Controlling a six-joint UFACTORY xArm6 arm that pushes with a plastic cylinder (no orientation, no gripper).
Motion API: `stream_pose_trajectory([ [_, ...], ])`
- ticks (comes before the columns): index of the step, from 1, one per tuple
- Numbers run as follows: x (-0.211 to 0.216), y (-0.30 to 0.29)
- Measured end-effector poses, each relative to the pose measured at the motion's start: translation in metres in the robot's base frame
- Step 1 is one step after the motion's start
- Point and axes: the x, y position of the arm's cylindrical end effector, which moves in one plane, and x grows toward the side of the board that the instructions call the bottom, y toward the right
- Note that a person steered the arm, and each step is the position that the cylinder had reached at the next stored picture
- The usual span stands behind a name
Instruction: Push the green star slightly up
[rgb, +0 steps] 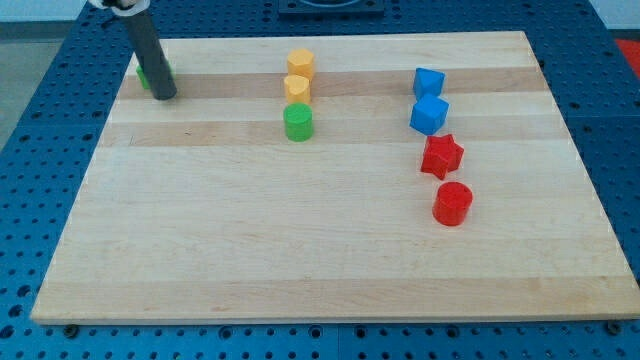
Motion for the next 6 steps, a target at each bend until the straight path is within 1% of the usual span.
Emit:
stream_pose_trajectory([
  [1,0.003,-0.019],
  [3,-0.031,-0.02],
  [6,-0.06,-0.02],
])
